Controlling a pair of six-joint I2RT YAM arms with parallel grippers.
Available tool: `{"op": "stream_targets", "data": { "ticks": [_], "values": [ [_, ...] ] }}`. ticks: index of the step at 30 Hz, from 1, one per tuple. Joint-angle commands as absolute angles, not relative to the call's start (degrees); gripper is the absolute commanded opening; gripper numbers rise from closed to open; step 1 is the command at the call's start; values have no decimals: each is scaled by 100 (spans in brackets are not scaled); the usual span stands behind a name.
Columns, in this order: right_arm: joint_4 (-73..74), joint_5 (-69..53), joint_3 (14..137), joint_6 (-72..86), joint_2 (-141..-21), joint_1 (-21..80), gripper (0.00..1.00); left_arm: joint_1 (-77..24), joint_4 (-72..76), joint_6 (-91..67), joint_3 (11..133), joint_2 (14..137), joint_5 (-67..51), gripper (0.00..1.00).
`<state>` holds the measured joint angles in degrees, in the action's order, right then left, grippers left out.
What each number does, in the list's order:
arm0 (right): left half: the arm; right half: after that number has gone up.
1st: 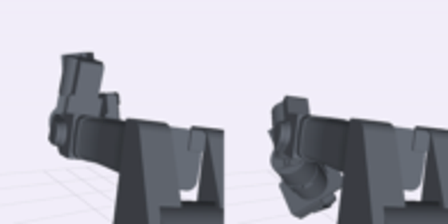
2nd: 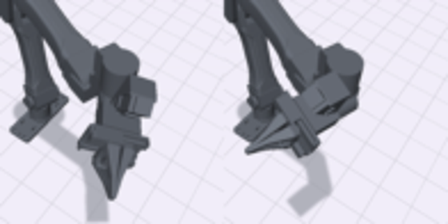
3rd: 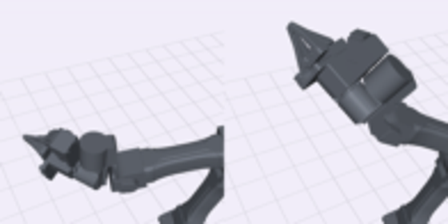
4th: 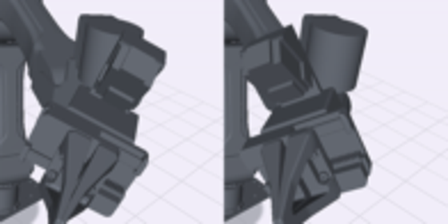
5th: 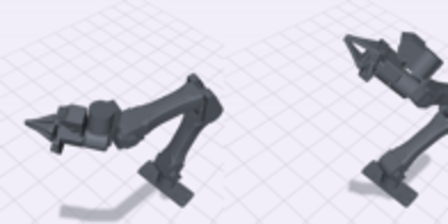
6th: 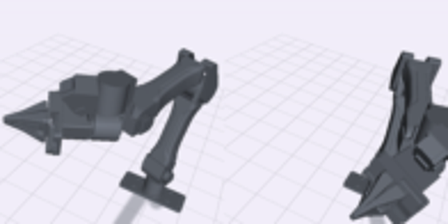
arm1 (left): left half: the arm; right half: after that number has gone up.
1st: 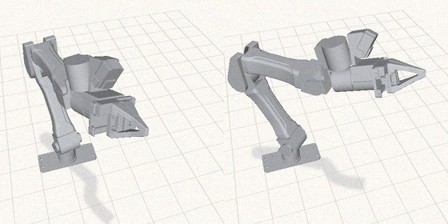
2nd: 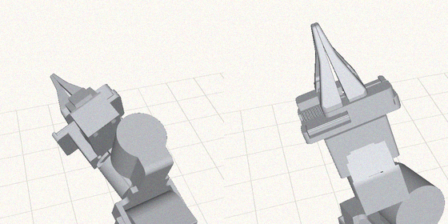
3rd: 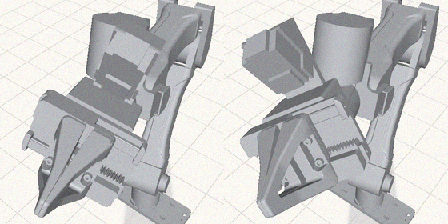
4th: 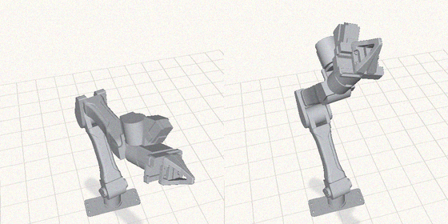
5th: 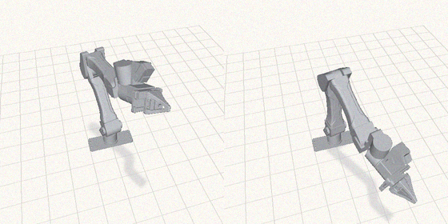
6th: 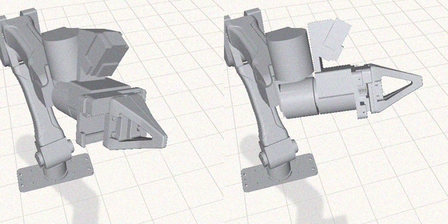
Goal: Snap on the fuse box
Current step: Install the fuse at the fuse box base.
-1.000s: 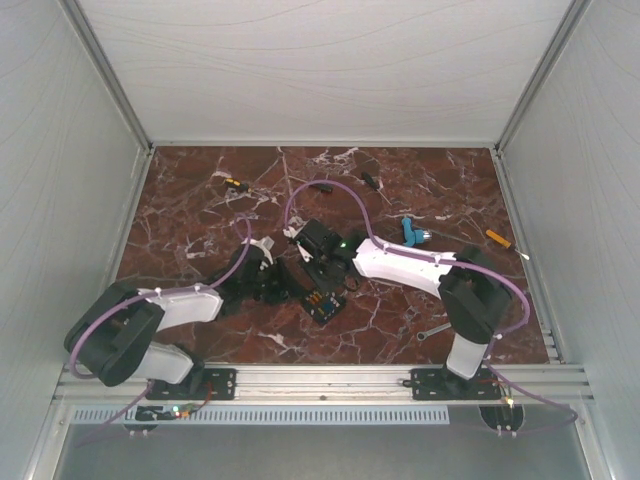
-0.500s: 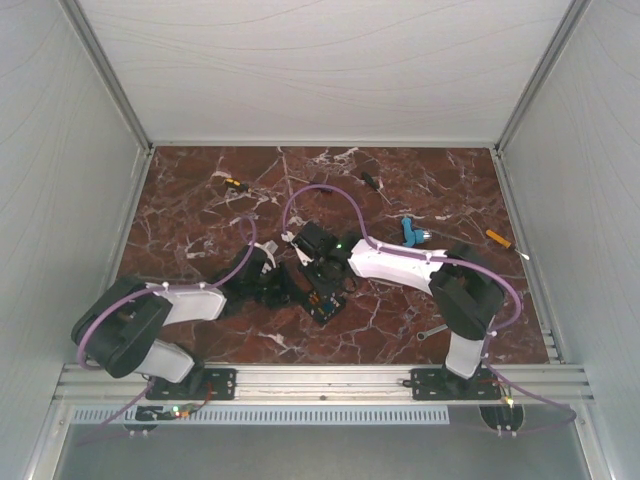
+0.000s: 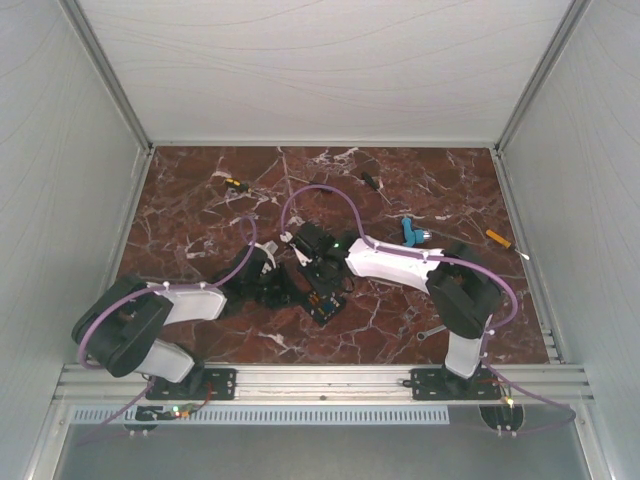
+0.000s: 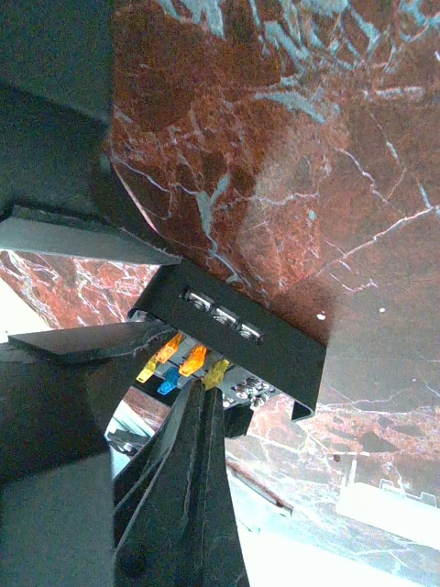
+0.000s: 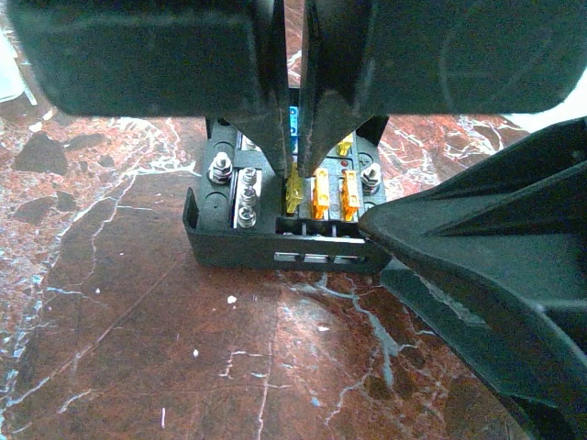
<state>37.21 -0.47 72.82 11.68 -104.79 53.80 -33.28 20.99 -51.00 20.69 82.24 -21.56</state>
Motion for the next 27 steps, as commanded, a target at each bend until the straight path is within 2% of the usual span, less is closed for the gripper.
{"op": "stream_targets", "data": {
  "ticks": [1,17,27],
  "values": [
    [3976,376,6809,1059,-11041,5215,0,-3375,2314,-5114,2250,8342,-2243,28],
    [4058,721,6347,1069,-11182,4919,0,-3381,2291,-5118,2224,8350,-2215,24],
    [3838,213,6906,884,-10853,5311,0,-3381,2347,-5116,2272,8420,-2295,24]
  ]
}}
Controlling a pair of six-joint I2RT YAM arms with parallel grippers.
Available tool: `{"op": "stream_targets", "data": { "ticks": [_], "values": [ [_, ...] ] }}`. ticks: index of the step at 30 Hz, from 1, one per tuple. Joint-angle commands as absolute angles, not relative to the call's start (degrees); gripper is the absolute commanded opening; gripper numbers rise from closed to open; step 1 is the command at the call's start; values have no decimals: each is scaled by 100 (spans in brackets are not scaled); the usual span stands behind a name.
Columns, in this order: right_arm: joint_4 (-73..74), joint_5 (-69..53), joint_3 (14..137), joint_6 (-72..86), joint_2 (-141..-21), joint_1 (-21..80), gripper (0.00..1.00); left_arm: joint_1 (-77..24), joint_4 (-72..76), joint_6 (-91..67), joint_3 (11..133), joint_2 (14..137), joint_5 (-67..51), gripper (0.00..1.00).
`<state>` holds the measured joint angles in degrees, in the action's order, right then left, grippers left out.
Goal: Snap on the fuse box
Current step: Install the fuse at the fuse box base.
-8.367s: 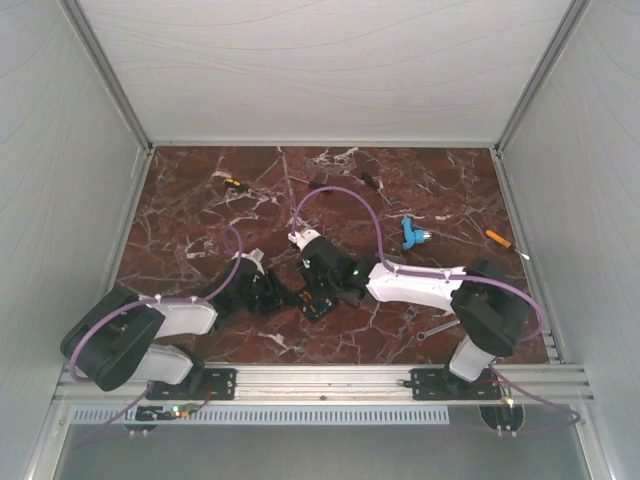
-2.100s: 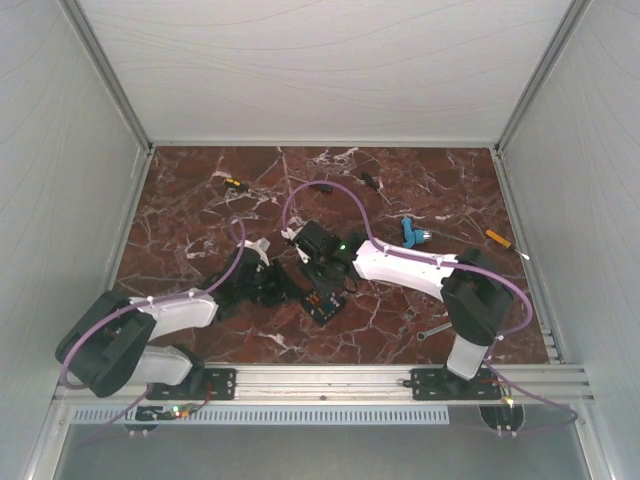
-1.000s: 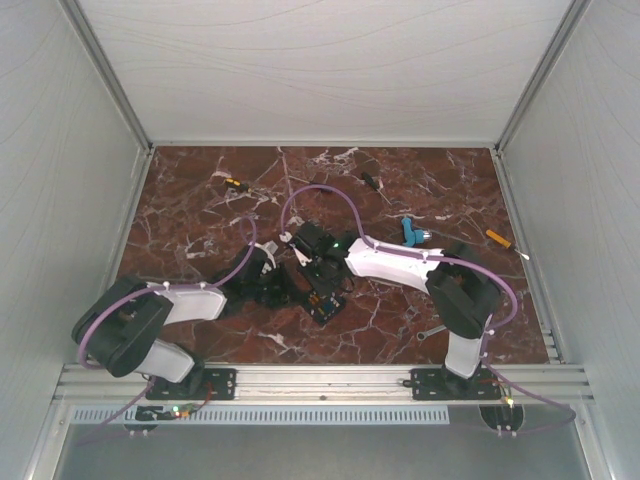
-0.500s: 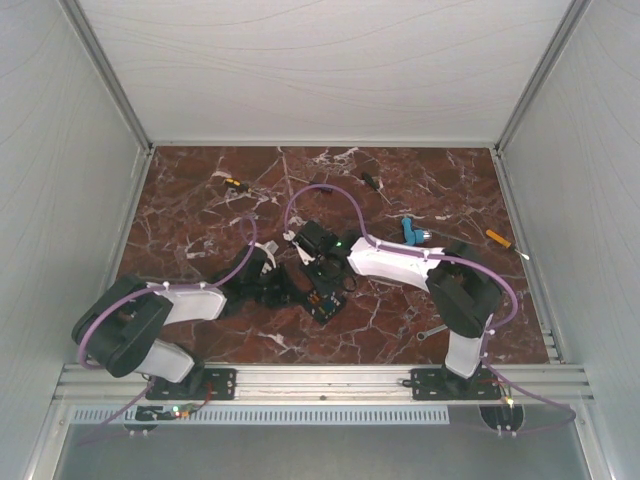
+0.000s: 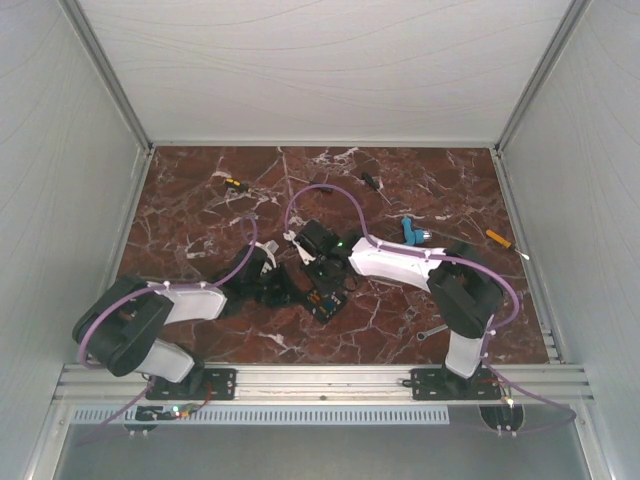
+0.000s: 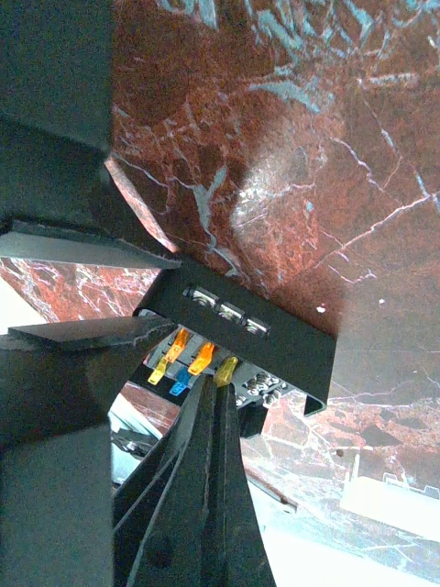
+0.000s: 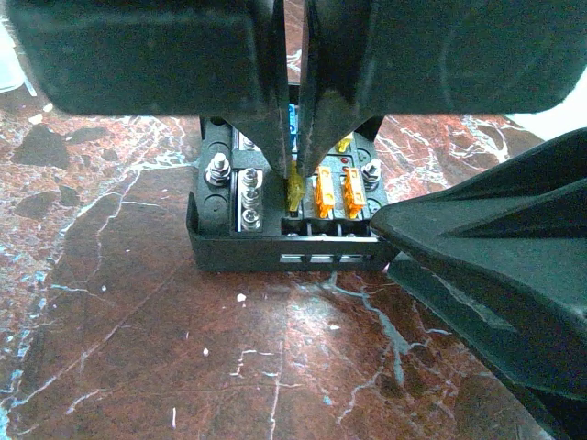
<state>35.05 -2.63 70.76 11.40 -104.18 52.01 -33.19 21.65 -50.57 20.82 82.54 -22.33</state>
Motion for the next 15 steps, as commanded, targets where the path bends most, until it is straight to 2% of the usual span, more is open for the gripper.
{"op": "stream_targets", "data": {
  "ticks": [1,12,15],
  "values": [
    [3843,194,6979,873,-10802,5345,0,-3381,2352,-5115,2269,8419,-2294,24],
    [3681,38,7427,754,-10269,5360,16,-3384,2375,-5064,2328,8467,-2337,24],
    [3540,-58,7427,771,-10286,5312,17,-3384,2390,-5046,2329,8473,-2342,24]
  ]
}}
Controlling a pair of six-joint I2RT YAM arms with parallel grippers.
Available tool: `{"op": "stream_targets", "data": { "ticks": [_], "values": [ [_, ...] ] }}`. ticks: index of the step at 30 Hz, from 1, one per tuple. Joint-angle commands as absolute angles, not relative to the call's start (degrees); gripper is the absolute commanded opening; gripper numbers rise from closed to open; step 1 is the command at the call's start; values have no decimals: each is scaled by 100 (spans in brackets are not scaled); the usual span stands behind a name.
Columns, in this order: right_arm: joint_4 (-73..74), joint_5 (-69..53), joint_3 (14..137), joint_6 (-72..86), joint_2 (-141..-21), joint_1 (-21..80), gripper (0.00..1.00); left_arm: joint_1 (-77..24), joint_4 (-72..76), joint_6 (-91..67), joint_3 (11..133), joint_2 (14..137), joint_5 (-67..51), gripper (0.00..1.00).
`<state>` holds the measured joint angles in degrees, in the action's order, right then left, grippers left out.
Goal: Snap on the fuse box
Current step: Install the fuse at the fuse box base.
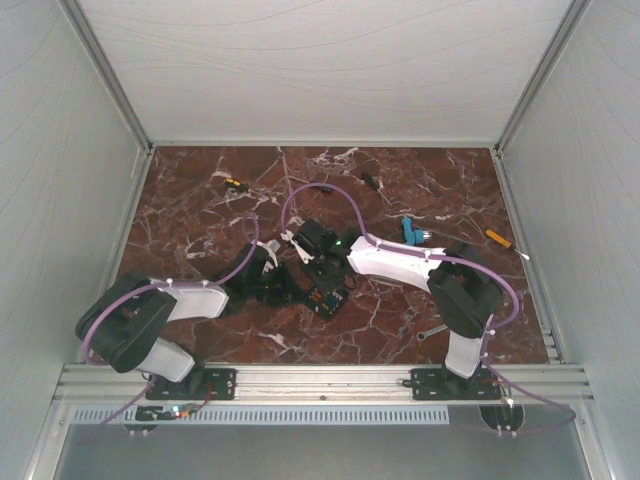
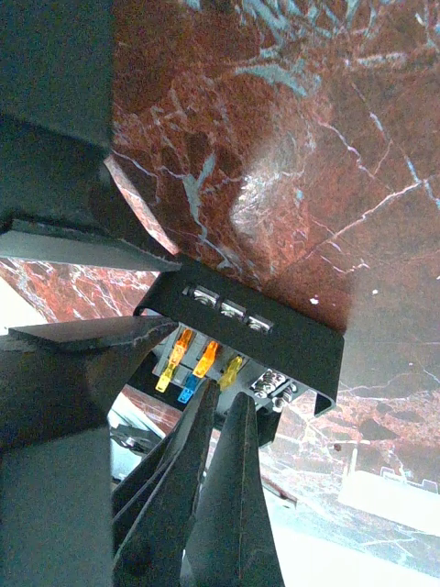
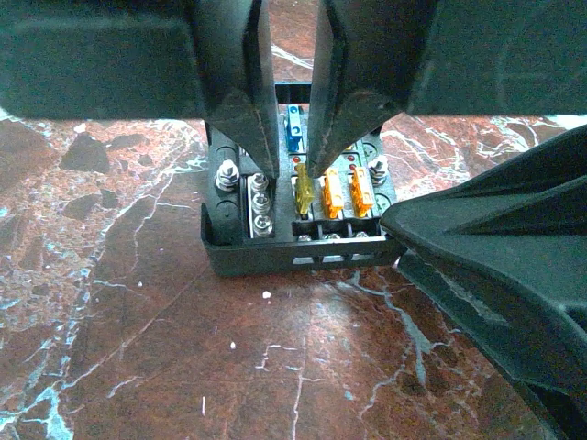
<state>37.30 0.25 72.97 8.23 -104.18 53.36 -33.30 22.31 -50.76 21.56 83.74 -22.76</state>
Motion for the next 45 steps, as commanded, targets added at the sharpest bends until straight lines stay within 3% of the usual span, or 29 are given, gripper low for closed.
{"op": "stream_targets", "data": {
  "ticks": [1,17,23,30,45],
  "values": [
    [3496,-85,7422,773,-10293,5289,18,-3384,2388,-5038,2329,8463,-2346,24],
    [2873,-374,7161,921,-10336,5076,18,-3384,2426,-4985,2363,8443,-2398,24],
    [2961,-262,7184,947,-10434,5065,14,-3379,2443,-4983,2373,8481,-2425,24],
    [3182,-203,7216,910,-10493,5071,0,-3384,2452,-4992,2373,8482,-2434,24],
    [3726,308,7116,872,-11676,5225,0,-3384,2379,-4939,2364,8420,-2334,24]
  ]
}}
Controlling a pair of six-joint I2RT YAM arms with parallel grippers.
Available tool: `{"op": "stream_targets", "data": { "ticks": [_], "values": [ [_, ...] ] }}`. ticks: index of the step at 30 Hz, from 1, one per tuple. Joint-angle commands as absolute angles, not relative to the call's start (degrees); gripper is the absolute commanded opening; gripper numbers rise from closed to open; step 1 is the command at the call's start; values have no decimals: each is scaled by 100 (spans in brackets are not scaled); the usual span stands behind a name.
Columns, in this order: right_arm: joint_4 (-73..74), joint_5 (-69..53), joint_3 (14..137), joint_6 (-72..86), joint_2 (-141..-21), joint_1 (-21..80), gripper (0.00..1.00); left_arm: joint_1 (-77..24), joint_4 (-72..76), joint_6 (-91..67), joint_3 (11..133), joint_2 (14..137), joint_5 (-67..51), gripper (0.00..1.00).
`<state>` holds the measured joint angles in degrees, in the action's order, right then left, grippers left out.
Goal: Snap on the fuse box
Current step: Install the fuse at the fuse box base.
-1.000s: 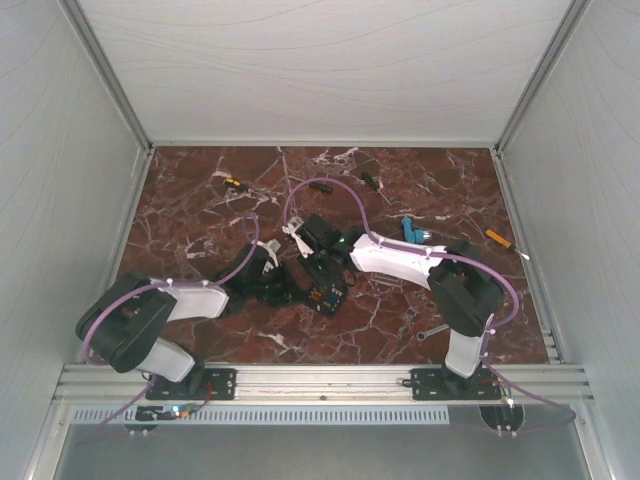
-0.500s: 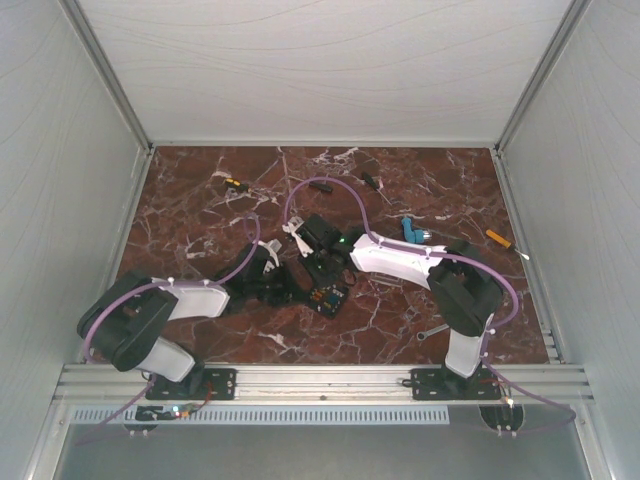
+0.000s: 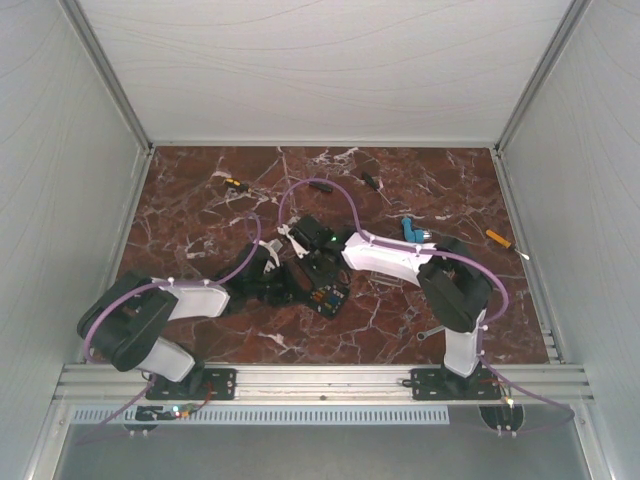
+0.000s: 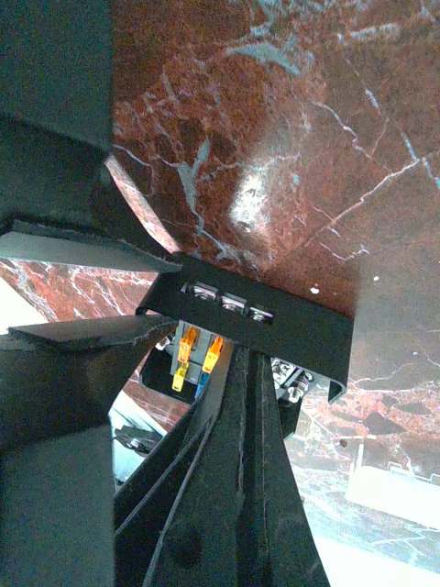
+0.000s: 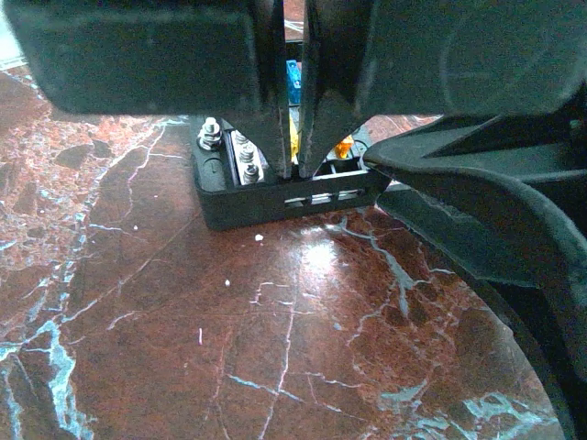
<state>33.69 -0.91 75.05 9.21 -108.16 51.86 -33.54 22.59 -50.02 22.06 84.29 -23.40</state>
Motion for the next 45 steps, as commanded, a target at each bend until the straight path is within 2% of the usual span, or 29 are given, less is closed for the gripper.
{"op": "stream_targets", "data": {
  "ticks": [1,5,9,12,14,18,30,45],
  "values": [
    [3701,337,7111,892,-11748,5231,0,-3384,2375,-4932,2364,8420,-2326,24],
    [3681,337,7134,898,-11799,5250,0,-3388,2362,-4937,2364,8411,-2320,24],
    [3470,173,7042,827,-11105,5335,0,-3393,2347,-4935,2364,8369,-2303,24],
    [3410,61,7059,825,-10547,5343,17,-3392,2320,-4931,2372,8340,-2294,24],
    [3369,51,7075,841,-10252,5344,21,-3389,2326,-4933,2370,8328,-2294,24],
    [3266,36,7020,925,-9869,5290,22,-3392,2323,-4943,2373,8334,-2294,24],
    [3052,-110,6935,1061,-10094,5166,13,-3408,2347,-4947,2387,8382,-2324,25],
    [2979,-280,6987,1143,-10454,5085,6,-3415,2427,-4961,2350,8411,-2338,25]
  ]
}}
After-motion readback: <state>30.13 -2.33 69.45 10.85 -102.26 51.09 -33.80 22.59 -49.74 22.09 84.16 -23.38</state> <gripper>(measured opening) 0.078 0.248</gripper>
